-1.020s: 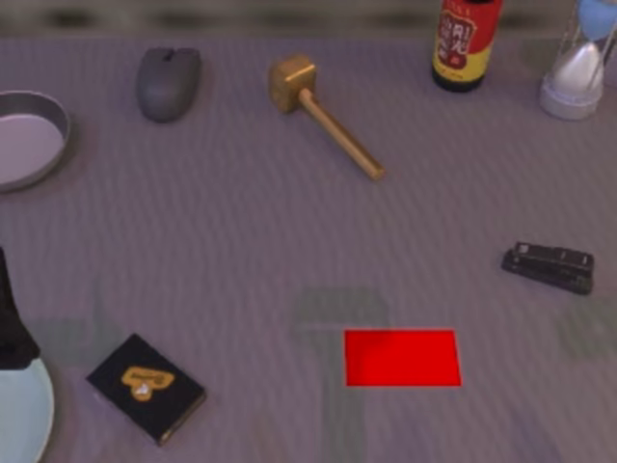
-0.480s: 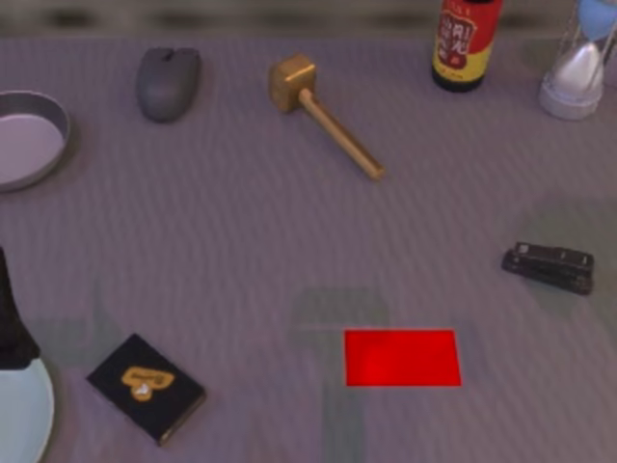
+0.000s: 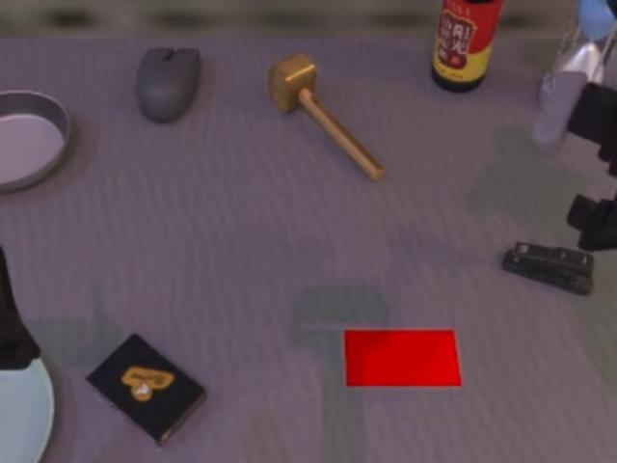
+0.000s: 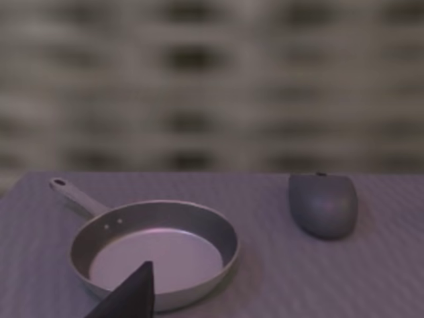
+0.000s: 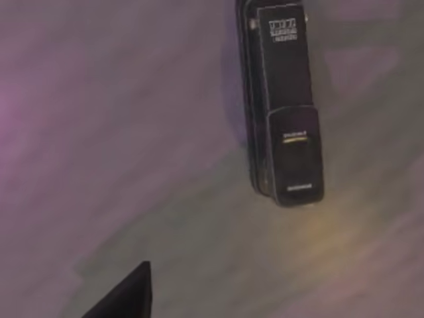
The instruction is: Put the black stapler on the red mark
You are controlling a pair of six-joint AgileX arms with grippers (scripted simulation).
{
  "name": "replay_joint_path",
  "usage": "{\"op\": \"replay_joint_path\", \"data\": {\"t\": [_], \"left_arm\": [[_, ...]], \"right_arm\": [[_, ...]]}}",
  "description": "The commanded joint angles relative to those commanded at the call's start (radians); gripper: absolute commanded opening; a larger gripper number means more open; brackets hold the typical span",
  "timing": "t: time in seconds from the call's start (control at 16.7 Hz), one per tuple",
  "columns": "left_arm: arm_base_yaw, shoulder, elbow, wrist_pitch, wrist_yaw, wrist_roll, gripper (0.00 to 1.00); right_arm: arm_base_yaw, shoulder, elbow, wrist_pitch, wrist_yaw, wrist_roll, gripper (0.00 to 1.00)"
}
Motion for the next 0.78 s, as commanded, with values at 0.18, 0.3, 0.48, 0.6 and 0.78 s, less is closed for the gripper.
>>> {"op": "replay_joint_path", "data": {"t": [0.18, 0.3, 0.48, 0.6, 0.78], "left_arm": [[0.000, 0.000, 0.000, 0.000, 0.000, 0.000, 1.00], [0.000, 0.000, 0.000, 0.000, 0.000, 0.000, 1.00], [0.000, 0.000, 0.000, 0.000, 0.000, 0.000, 1.00], [0.000, 0.000, 0.000, 0.000, 0.000, 0.000, 1.00], [0.000, 0.000, 0.000, 0.000, 0.000, 0.000, 1.00]], "right_arm": [[0.015, 0.130, 0.123, -0.078, -0.002, -0.068, 1.00], [0.020, 0.171, 0.162, -0.101, -0.002, -0.089, 1.00], [0.020, 0.176, 0.167, -0.104, -0.002, -0.091, 1.00], [0.015, 0.174, 0.164, -0.102, -0.002, -0.090, 1.00], [0.018, 0.186, 0.132, -0.063, -0.002, -0.091, 1.00]]}}
